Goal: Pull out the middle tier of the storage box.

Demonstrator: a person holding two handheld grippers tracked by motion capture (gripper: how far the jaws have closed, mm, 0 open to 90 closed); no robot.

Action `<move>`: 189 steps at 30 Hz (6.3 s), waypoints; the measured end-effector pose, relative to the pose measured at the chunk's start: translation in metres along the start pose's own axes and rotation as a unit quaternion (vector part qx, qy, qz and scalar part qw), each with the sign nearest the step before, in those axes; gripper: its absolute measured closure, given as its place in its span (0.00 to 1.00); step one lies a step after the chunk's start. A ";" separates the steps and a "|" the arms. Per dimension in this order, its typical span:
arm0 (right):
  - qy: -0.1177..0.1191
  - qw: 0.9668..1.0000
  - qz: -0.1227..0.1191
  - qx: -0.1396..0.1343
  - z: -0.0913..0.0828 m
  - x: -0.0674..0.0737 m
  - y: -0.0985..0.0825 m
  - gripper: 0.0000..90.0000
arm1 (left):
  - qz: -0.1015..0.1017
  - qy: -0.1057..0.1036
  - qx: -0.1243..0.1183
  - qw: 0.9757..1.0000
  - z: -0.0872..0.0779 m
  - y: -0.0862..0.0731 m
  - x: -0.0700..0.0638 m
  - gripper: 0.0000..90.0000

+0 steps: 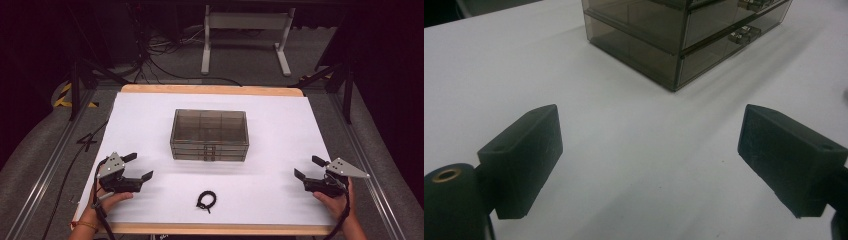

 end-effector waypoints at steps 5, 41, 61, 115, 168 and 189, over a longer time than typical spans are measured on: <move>0.002 1.000 -0.001 0.003 0.000 0.000 0.000 0.15 | 0.001 0.004 0.004 1.000 0.001 0.000 0.000 0.12; 0.041 0.999 -0.034 0.010 -0.001 0.011 0.010 0.74 | 0.014 0.006 0.023 1.000 0.003 0.000 -0.004 0.14; 0.063 0.996 -0.055 0.008 0.002 0.024 0.028 0.87 | 0.024 0.009 0.029 0.999 0.004 0.000 -0.004 0.14; 0.145 0.984 -0.098 -0.031 0.061 0.084 0.113 0.85 | 0.102 -0.038 0.046 0.993 0.021 0.028 -0.038 0.37; 0.158 0.982 -0.101 -0.018 0.095 0.107 0.124 0.74 | 0.386 0.074 0.029 0.919 0.132 0.062 -0.126 0.68; 0.165 0.981 -0.104 -0.016 0.099 0.111 0.123 0.74 | 0.549 0.212 0.060 0.806 0.143 0.051 -0.148 0.83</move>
Point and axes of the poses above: each handheld gripper's, and its own axes: z roughly forward along the jaws, y roughly out of its top, x roughly to its left, the point moved 3 cm from there along z, roughly forward along the jaws, and after that the axes turned 2 degrees about -x, right-handed, at the moved point
